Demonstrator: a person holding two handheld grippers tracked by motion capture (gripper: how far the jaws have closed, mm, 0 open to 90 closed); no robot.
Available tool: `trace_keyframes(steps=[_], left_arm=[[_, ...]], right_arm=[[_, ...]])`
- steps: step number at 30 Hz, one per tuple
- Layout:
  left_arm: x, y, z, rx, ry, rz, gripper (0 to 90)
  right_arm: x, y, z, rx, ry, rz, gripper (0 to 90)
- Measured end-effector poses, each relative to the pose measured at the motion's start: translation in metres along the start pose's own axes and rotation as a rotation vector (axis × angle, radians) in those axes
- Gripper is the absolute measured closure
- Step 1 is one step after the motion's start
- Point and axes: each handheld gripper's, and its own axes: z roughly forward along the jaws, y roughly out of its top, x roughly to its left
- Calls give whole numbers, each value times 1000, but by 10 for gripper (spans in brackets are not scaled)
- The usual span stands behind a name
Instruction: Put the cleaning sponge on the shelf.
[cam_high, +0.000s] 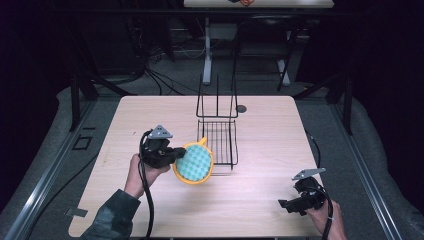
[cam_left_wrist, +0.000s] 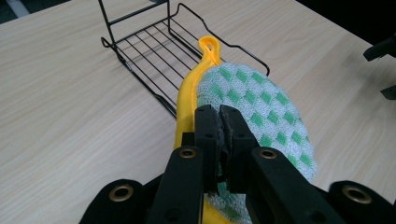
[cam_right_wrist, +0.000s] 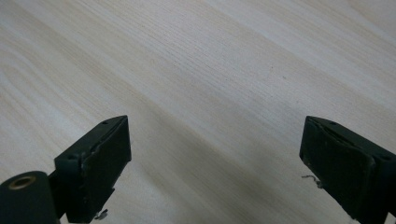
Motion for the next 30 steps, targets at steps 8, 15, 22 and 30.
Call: trace_keyframes(steps=[8, 15, 22, 30], left_arm=[[4, 8, 9, -12, 12, -6, 867], [8, 14, 15, -44, 18, -19, 868], [17, 16, 24, -58, 23, -45, 868], [22, 18, 35, -72, 14, -82, 868]], right_arm=[[0, 0, 0, 0, 2, 3, 85], [1, 0, 0, 14, 1, 1, 87], [0, 0, 0, -1, 6, 8, 87], [0, 1, 1, 12, -1, -4, 88]])
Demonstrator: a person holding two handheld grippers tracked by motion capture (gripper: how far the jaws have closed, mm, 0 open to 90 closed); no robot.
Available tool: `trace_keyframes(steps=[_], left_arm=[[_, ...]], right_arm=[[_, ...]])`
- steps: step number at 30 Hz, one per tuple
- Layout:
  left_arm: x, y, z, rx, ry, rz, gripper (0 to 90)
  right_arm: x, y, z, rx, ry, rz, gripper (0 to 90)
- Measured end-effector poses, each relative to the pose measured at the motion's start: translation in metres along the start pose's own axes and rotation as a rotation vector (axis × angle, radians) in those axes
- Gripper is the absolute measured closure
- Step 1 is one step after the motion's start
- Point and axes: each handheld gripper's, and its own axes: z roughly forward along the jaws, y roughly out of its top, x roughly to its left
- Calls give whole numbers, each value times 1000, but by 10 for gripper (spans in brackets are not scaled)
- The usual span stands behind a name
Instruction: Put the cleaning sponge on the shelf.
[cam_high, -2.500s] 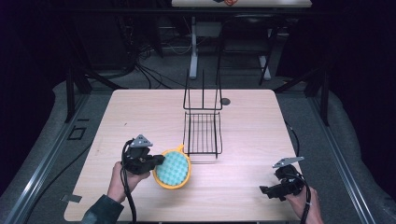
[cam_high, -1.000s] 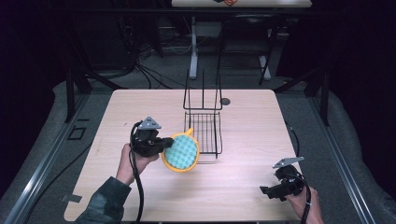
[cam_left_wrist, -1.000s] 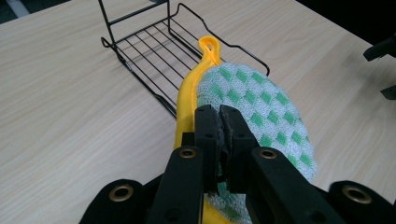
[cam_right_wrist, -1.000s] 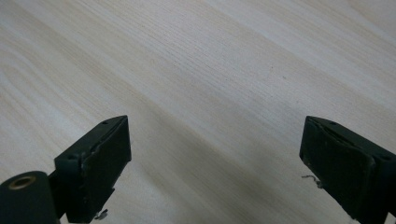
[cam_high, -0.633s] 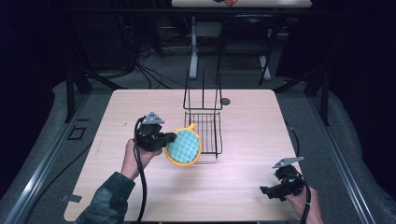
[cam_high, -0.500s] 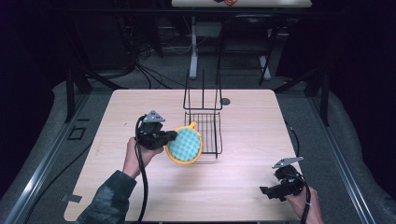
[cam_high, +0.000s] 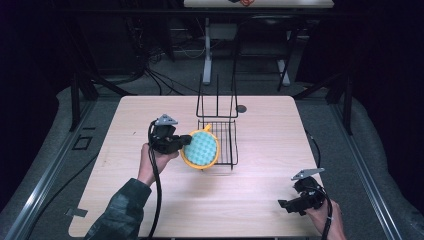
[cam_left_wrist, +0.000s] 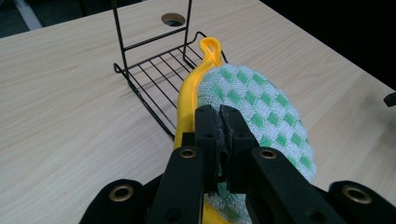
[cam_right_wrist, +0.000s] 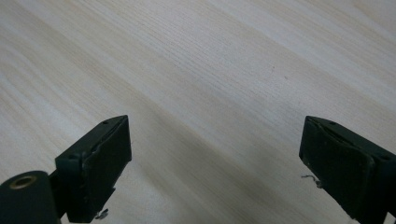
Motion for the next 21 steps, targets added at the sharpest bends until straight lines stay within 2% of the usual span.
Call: trace_keyframes(steps=[2, 3, 5, 7, 9, 14, 21], left_arm=[[2, 2, 2, -4, 2, -6, 868], [3, 2, 3, -6, 4, -9, 868], [4, 3, 6, -8, 6, -15, 868], [6, 4, 10, -16, 9, -26, 869], [7, 5, 13, -19, 14, -31, 869], [9, 4, 21, -25, 35, -36, 869], [13, 2, 34, -41, 42, -77, 869]], right_arm=[[-2, -1, 0, -4, -4, -8, 88], [-1, -1, 1, -11, 11, 8, 88], [-2, -1, 1, -11, 11, 8, 88], [-1, 0, 0, 2, -2, -2, 88], [0, 0, 0, 3, 6, 4, 88], [0, 0, 1, -3, 7, 1, 88], [1, 0, 0, 0, 11, 5, 89]])
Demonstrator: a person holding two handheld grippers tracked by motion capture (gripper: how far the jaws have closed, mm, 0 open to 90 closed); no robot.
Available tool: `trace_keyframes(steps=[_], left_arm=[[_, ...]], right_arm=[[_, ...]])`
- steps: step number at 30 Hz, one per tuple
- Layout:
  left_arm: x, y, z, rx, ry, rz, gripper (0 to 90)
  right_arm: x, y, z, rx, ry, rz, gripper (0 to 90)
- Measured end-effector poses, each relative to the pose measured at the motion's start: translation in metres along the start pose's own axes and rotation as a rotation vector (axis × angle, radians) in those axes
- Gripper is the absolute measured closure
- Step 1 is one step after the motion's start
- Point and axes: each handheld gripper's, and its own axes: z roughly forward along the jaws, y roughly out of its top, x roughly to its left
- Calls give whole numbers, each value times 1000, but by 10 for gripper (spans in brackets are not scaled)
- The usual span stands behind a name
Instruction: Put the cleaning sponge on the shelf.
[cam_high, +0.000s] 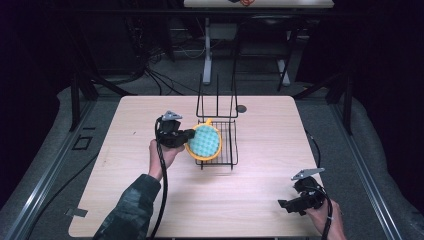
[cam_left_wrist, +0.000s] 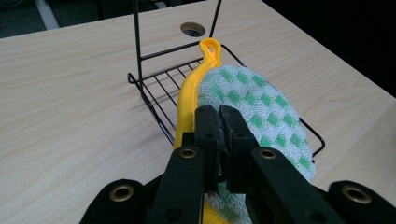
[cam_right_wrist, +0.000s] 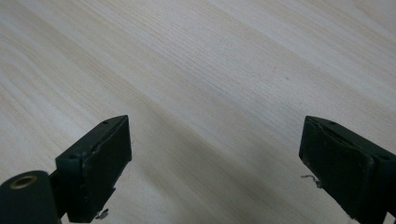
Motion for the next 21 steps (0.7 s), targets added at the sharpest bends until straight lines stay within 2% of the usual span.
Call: trace_keyframes(steps=[3, 8, 13, 21], left_arm=[[0, -1, 5, -2, -2, -13, 870], [-3, -2, 11, -2, 18, 2, 870], [-5, -3, 18, -22, 18, -24, 870], [-8, -4, 29, -24, 26, -40, 870]], right_arm=[[0, 0, 0, 1, -3, -4, 89], [-1, 0, 1, 8, -9, -21, 89], [-1, 0, 2, 5, -1, -9, 89], [0, 0, 1, 1, 7, -1, 89]])
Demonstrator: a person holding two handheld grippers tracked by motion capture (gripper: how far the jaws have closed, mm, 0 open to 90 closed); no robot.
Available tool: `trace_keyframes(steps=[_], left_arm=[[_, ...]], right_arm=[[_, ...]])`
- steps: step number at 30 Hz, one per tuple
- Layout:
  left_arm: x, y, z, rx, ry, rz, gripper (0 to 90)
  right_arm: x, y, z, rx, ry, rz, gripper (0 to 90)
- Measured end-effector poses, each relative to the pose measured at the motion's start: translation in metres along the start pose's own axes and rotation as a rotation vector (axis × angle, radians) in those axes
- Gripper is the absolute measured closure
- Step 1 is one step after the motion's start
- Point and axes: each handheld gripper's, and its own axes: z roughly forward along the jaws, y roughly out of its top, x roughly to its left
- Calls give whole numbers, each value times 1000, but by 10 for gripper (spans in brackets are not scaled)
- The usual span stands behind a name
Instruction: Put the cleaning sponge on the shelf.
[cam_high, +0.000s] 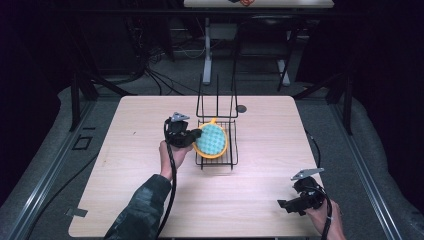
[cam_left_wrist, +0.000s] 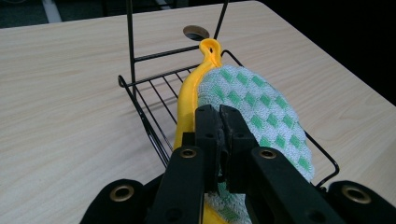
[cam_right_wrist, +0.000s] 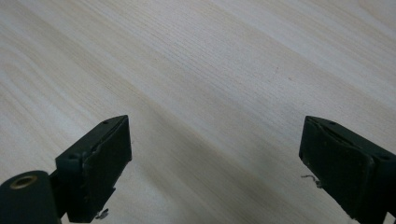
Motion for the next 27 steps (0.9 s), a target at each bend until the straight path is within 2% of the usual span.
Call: trace_keyframes(steps=[6, 11, 19, 27], left_arm=[[0, -2, 6, 2, -2, -20, 871], [1, -4, 12, -7, -1, -52, 871], [-2, -4, 19, 9, 7, -45, 871], [-5, -5, 27, 28, 24, -60, 871]], right_arm=[[0, 0, 0, -2, -10, -5, 89], [0, 0, 0, -3, -8, -3, 89], [0, 0, 0, 0, -1, 1, 89], [-1, 0, 0, 2, -4, -7, 89]])
